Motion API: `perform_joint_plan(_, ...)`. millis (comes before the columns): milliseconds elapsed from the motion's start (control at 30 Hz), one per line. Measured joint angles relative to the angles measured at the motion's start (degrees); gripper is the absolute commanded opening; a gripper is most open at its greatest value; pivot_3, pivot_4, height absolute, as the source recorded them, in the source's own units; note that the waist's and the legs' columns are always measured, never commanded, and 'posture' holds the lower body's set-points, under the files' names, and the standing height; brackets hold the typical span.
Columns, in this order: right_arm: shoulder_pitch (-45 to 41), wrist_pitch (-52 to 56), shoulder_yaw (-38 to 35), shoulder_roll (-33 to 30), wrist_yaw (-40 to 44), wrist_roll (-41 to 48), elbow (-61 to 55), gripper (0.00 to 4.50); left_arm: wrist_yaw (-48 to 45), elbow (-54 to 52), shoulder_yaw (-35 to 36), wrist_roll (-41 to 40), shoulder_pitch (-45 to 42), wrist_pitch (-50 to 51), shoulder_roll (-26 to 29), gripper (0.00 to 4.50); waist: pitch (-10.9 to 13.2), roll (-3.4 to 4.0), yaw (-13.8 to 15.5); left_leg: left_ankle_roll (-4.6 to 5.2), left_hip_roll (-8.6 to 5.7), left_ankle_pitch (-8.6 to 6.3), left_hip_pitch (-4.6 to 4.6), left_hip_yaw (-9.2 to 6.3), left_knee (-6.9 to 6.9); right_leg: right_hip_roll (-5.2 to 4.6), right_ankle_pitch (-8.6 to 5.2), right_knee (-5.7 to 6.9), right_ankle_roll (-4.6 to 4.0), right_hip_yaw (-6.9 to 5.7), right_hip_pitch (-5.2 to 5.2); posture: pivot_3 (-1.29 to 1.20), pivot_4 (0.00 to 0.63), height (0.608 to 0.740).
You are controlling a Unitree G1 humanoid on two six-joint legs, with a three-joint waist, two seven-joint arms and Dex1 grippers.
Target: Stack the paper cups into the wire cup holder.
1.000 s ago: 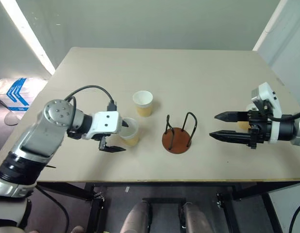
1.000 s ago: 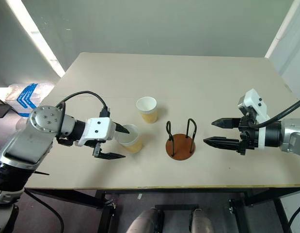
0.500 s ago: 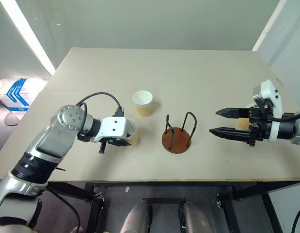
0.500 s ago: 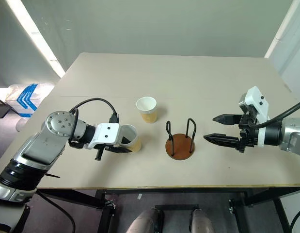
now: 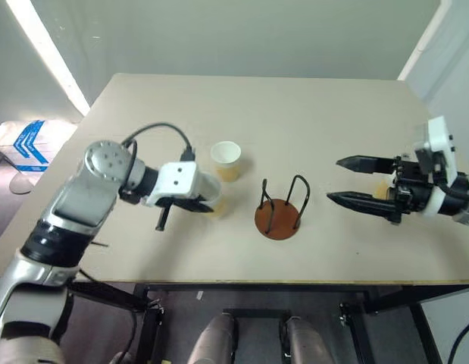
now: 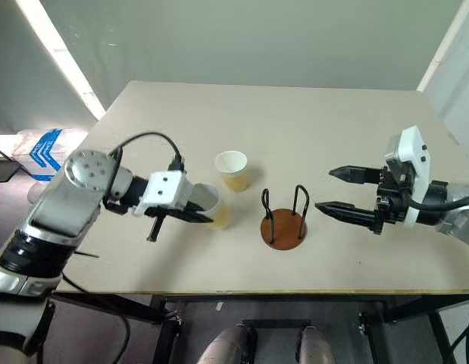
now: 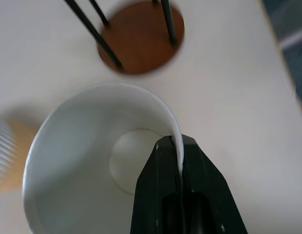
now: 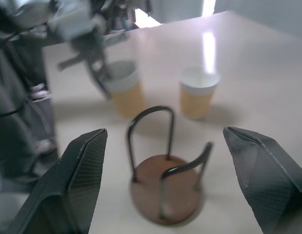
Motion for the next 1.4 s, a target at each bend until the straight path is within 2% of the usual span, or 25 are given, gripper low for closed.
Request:
perform_joint_plan(233,9.7,-2.6,-3.1,-1.9,3.3,-0.7,-3.8,4.02,-3.9,2.1,1.7,-7.4,-10.8,5.8,-3.8,0.03,0.0,0.01,-0.2,0.19,0.01,0.08,0.03,0.03,0.0,-0.01,-0.02,-0.05,0.15,0.01,0.04,0.0,0.15,0.74)
perform_joint_plan(400,13.7,-3.5,-5.6,-1.8,2.8,-0.6,-6.5,4.02,-5.0,6.2,0.5,-9.2,-17.0,5.8,-7.7,0.03,0.0,0.0,-0.2,0.35,-0.01,0.12,0.07,0.04,0.05,-0.02,0.03,-0.13,0.35,0.04,0.17,0.0,0.15,0.74)
perform_joint_plan(633,17.3,-3.6,-10.7,-0.5,-0.5,1.0,-10.1,4.02,-5.2,13.7,-7.1,-10.9,-20.6,0.3,-11.6,0.03,0.0,-0.01,-0.1,0.45,-0.03,0.15,-0.02,0.03,0.12,-0.02,0.15,-0.32,0.74,0.09,0.22,0.0,0.15,0.74)
perform_joint_plan(767,20.4,-3.6,-13.8,0.2,-2.2,2.0,-12.0,4.02,-5.2,18.2,-10.9,-11.0,-23.3,-3.8,-16.2,0.03,0.0,0.0,0.3,0.68,-0.1,0.06,-0.07,0.05,0.16,-0.06,0.28,-0.7,0.98,0.13,0.39,0.0,0.15,0.74)
perform_joint_plan(1000,26.0,-3.5,-18.2,1.8,-5.2,4.3,-16.3,4.02,-5.2,24.6,-13.9,-12.5,-28.6,-8.4,-18.9,0.03,0.0,-0.03,0.4,0.72,-0.18,-0.06,-0.09,0.15,0.23,-0.11,0.37,-0.84,1.62,0.15,0.48,0.0,0.15,0.74)
perform_joint_plan(1400,29.8,-5.0,-20.6,2.6,-7.0,5.3,-17.8,4.02,-5.3,29.4,-18.9,-15.7,-31.1,-11.2,-20.8,0.03,0.0,-0.05,0.5,0.64,-0.33,-0.23,-0.15,0.18,0.5,-0.22,0.19,-0.85,1.93,0.24,0.58,0.0,0.15,0.74)
